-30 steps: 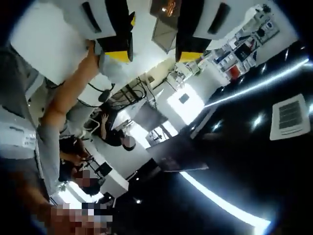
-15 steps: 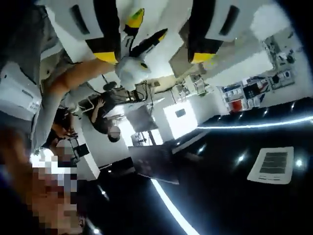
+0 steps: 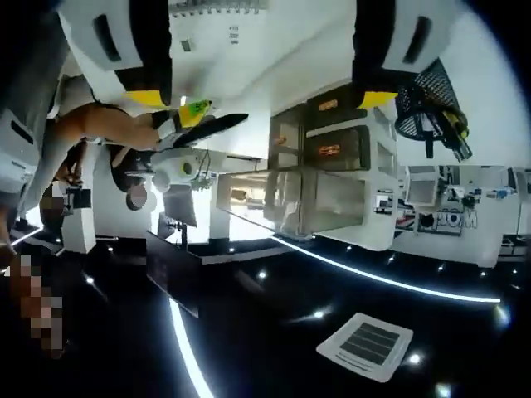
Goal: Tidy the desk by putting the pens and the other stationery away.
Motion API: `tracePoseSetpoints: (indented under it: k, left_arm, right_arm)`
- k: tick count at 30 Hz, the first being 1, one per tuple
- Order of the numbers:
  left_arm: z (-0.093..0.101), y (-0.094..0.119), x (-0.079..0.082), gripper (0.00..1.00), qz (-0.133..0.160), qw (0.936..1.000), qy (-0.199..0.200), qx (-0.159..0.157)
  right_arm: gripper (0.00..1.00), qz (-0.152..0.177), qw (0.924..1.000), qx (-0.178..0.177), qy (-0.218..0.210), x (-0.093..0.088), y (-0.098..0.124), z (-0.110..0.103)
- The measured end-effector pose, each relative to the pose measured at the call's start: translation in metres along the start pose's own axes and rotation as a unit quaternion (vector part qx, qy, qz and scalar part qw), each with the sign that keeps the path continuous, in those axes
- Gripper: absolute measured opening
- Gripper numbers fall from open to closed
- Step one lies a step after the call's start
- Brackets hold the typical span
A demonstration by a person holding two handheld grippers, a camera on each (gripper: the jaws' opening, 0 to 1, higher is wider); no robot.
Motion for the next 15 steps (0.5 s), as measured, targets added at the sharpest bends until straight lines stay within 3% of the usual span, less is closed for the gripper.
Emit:
tracePoseSetpoints:
  k: [3, 4, 6, 8, 10, 11, 15]
  left_arm:
    - [-0.007, 0.003, -0.002, 0.88, 0.011, 0.9988, -0.028, 0.039]
    - [-0.007, 0.001, -0.006, 0.89, -0.005, 0.9980, -0.047, 0.042]
    - [-0.009, 0.001, -0.009, 0.89, -0.008, 0.9964, -0.066, 0.051]
    - [-0.012, 0.002, -0.018, 0.84, -0.035, 0.9930, -0.095, 0.062]
    - [-0.015, 0.003, -0.024, 0.80, -0.046, 0.9909, -0.109, 0.064]
    - [-0.016, 0.003, -0.025, 0.79, -0.047, 0.9910, -0.108, 0.064]
    - [-0.018, 0.004, -0.031, 0.76, -0.049, 0.9960, -0.046, 0.059]
  right_arm:
    - [0.72, 0.003, 1.0000, 0.002, 0.002, -0.003, -0.001, -0.006]
    - [0.72, 0.003, 1.0000, 0.007, 0.004, -0.004, -0.001, -0.010]
    - [0.70, 0.005, 0.9999, 0.013, 0.002, -0.005, -0.002, -0.016]
    - [0.69, 0.003, 0.9998, 0.020, 0.004, -0.005, -0.002, -0.018]
    - [0.69, -0.012, 0.9987, 0.035, 0.035, -0.007, -0.005, -0.027]
    - [0.69, -0.017, 0.9980, 0.037, 0.048, -0.008, -0.006, -0.029]
    - [0.65, -0.011, 0.9912, 0.038, 0.126, -0.007, -0.011, -0.041]
Point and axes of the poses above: the point that each gripper's makers call its tool centre point, and the gripper's own axes: y roughly backward along the fingers, z roughly to its right, x roughly out of its top, the point moved 6 cm from there along y, roughly backward along the fingers, and after that the axes turned 12 degrees about -y, right-handed, at the moved point
